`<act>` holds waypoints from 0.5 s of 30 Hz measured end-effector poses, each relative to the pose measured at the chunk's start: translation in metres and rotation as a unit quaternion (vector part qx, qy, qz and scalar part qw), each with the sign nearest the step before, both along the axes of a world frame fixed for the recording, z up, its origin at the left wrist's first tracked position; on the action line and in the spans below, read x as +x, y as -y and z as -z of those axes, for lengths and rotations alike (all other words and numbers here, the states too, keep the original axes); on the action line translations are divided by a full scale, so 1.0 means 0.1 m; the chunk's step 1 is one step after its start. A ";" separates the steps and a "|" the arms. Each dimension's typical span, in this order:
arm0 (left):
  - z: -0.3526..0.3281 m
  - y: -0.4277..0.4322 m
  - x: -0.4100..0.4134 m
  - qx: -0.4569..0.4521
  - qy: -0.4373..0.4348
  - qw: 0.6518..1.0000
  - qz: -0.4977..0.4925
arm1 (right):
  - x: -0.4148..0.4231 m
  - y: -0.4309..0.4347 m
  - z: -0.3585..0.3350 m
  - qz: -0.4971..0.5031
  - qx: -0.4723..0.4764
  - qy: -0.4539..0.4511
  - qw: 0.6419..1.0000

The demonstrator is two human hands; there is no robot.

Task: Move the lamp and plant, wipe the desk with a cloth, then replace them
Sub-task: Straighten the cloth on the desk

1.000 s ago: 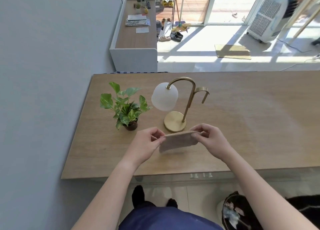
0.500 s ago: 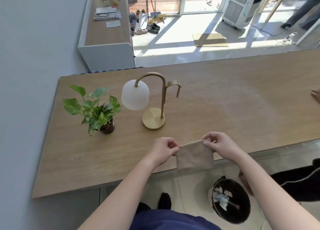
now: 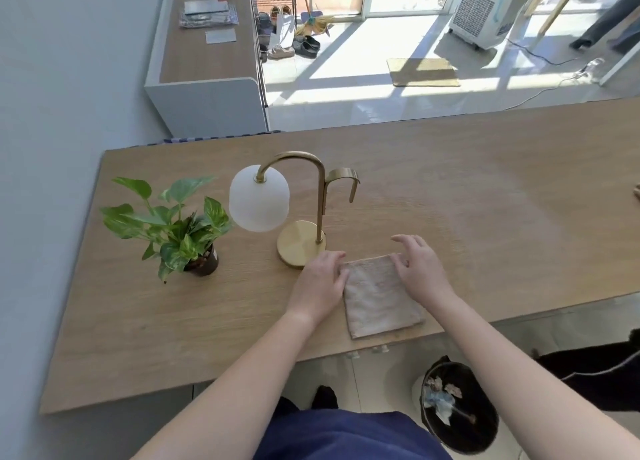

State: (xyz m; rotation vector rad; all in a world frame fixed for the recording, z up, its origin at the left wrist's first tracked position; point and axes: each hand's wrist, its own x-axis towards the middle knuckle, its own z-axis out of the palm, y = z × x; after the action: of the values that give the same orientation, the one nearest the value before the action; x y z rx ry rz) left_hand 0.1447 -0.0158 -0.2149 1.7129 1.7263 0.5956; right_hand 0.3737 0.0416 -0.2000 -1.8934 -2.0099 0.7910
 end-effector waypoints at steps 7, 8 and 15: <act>0.27 0.38 -0.01 -0.044 -0.153 0.977 0.145 | 0.00 0.64 0.39 -0.138 0.057 0.086 0.985; 0.29 0.40 -0.02 -0.049 -0.159 0.975 0.149 | 0.02 0.66 0.46 -0.144 0.049 0.089 0.984; 0.31 0.41 -0.01 -0.064 -0.174 0.972 0.145 | 0.07 0.72 0.63 -0.159 0.053 0.122 0.978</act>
State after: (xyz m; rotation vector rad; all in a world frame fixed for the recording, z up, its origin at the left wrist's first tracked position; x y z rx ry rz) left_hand 0.1435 -0.0571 -0.2459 2.0139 1.6512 0.0506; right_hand 0.3809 -0.0302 -0.2626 -1.7029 -2.4936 0.5290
